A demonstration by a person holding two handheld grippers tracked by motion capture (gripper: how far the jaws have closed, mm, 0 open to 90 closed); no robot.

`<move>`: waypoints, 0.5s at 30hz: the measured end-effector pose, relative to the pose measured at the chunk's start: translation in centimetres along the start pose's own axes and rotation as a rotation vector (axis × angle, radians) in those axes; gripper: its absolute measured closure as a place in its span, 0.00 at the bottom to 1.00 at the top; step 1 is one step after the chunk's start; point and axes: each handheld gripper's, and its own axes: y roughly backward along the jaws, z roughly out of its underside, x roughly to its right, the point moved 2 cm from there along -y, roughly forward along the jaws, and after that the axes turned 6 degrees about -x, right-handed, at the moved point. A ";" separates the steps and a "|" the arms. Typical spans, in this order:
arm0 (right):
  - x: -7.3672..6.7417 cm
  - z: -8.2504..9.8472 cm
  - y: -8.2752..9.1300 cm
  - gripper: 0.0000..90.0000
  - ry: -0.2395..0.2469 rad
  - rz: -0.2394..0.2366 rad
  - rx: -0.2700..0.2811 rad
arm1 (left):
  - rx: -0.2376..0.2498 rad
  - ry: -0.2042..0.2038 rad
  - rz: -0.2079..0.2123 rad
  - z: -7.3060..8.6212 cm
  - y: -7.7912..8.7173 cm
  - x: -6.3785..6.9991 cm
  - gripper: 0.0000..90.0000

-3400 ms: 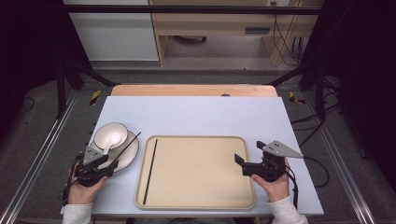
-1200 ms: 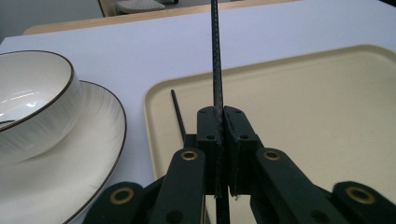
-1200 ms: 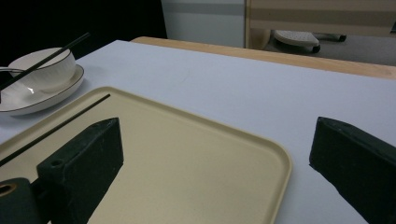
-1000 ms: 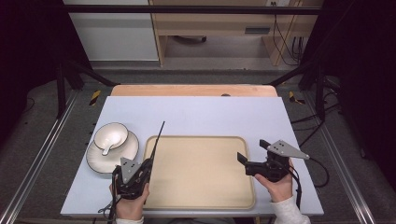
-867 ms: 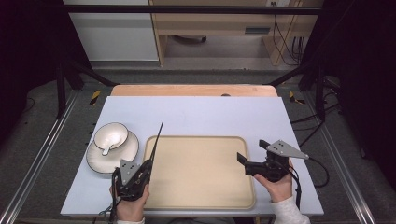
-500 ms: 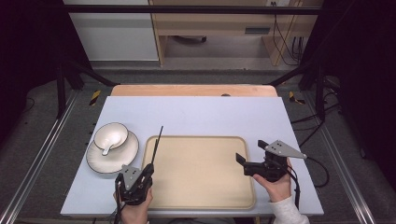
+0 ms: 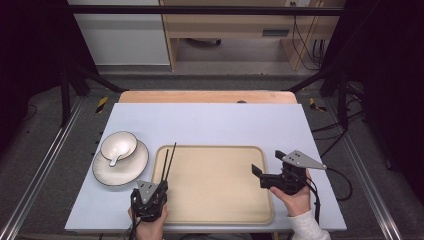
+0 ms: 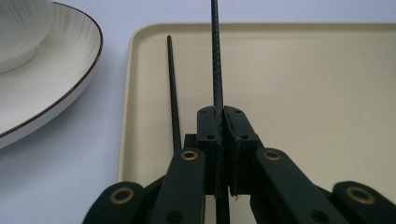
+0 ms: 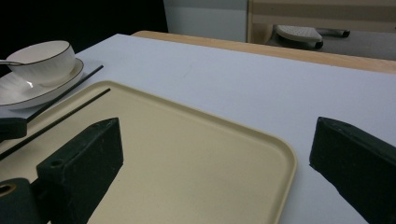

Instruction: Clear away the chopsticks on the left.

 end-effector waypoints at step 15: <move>0.0 0.1 -0.1 0.03 -0.003 0.001 -0.005 | -0.070 -0.022 -0.017 0.2 -1.1 0.4 0.95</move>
